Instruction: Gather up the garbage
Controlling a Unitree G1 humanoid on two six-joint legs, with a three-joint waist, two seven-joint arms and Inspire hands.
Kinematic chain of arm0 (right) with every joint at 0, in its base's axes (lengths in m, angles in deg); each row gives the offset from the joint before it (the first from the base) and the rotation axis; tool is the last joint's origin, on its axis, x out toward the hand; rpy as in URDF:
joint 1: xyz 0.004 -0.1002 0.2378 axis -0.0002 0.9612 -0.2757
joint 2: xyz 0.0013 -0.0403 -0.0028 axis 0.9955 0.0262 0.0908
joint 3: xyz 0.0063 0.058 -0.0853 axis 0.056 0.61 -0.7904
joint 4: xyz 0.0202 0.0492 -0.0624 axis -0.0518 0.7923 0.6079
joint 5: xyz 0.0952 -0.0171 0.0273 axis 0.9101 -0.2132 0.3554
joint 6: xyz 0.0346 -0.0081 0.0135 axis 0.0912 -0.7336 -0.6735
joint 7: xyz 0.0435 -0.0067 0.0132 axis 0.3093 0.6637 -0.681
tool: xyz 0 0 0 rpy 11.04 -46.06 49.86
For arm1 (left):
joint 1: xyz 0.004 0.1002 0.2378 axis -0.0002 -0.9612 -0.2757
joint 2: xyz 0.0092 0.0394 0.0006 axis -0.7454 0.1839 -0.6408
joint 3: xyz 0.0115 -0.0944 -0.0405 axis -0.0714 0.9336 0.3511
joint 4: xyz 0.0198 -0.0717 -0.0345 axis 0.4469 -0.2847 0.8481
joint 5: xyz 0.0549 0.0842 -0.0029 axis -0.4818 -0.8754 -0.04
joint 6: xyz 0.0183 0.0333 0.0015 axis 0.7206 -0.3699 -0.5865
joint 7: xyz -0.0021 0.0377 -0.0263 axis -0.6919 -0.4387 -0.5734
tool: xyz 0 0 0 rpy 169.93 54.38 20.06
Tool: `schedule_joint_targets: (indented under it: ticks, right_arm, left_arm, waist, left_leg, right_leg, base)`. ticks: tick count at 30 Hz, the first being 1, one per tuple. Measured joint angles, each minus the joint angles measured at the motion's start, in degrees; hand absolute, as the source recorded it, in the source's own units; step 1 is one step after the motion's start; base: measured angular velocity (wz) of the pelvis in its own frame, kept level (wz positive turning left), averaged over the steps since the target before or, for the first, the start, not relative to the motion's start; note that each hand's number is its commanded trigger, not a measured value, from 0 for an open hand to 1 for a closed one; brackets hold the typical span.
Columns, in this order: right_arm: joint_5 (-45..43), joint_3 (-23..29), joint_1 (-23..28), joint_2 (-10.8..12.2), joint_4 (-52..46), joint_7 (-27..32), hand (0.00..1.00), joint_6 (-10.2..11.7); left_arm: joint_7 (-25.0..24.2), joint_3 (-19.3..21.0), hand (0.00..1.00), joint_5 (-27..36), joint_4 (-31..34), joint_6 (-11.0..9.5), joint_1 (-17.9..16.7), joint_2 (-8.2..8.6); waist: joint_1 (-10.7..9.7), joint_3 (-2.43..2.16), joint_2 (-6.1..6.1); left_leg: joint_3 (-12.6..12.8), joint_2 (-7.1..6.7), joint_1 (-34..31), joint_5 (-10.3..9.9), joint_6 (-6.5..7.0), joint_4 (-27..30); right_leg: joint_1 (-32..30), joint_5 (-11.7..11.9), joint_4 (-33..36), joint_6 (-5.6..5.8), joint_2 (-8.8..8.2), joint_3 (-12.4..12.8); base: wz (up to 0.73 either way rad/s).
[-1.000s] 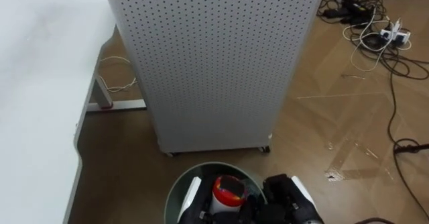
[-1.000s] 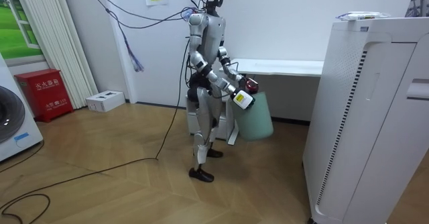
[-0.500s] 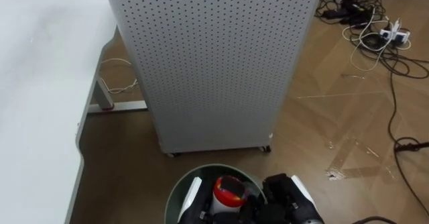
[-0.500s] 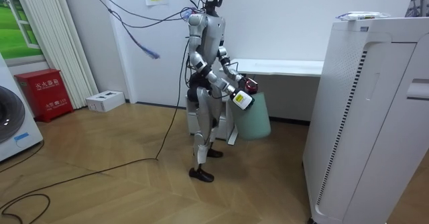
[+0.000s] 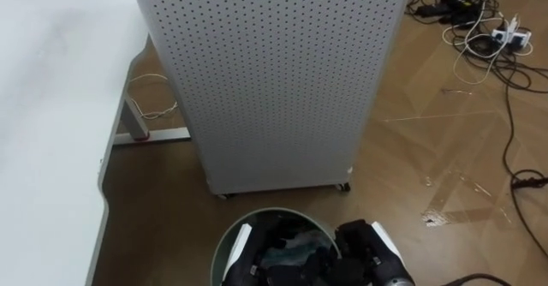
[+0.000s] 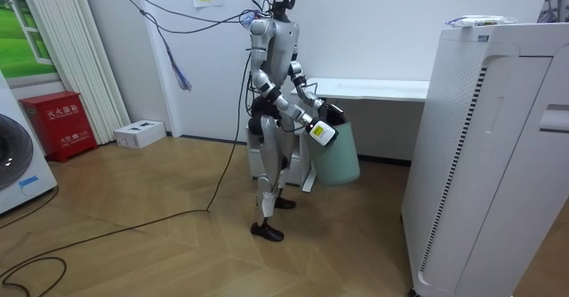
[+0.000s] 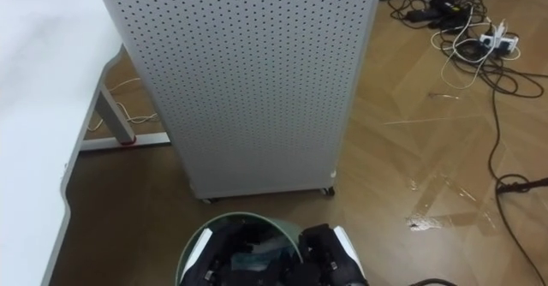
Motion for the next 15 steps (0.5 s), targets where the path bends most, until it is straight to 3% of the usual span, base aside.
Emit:
schedule_joint_targets:
  ticks: [15]
  right_arm:
    - [-0.5, -0.2, 0.0, -0.5, 0.0, -0.5, 1.0, -0.1]
  left_arm:
    - [-1.7, 0.0, 0.0, 0.0, -1.2, 0.0, 0.1, 0.23]
  waist:
    - [-0.1, -0.07, -0.04]
  left_leg:
    - [0.8, 0.01, 0.9, 0.0, 0.0, -0.2]
  right_leg:
    - [0.0, 0.0, 0.8, 0.0, -0.04, 0.2]
  base:
    - [-0.02]
